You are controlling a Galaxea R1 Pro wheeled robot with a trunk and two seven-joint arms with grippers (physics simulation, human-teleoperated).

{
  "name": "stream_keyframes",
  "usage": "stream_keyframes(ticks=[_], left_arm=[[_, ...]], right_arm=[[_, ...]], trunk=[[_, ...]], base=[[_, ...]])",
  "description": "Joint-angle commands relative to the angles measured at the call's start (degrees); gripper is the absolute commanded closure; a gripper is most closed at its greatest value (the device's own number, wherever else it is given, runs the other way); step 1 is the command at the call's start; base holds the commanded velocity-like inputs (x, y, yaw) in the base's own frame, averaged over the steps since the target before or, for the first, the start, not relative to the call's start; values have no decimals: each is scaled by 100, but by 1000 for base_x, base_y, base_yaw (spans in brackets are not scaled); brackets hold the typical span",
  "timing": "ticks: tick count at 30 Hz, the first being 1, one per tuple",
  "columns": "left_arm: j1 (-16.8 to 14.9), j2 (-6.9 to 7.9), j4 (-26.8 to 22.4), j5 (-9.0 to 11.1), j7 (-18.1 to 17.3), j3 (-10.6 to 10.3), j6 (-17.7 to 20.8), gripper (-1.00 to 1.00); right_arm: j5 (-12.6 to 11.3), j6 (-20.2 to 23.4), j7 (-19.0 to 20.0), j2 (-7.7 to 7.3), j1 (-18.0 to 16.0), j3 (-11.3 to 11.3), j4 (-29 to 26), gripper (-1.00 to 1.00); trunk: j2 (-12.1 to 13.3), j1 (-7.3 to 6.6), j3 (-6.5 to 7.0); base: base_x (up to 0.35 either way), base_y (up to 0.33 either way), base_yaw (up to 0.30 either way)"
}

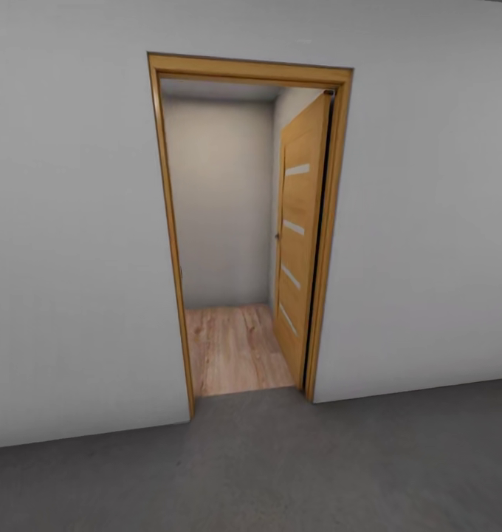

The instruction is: Move the two storage containers from the living room to the garage. In the garage, place one container on the floor and stack the other container on top of it (either order is fine).

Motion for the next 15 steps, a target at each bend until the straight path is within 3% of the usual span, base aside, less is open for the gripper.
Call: stream_keyframes(ticks=[1,15], left_arm=[[-4,-1,2,43,14,-49,-15,-100],[-4,0,2,44,14,-49,-15,-100]], right_arm=[[-37,-33,-10,-1,-9,46,18,-100],[-64,-28,-2,13,-9,41,18,-100]], trunk=[[-6,4,-9],[-6,4,-9]], base=[[314,-77,0],[315,-73,0]])
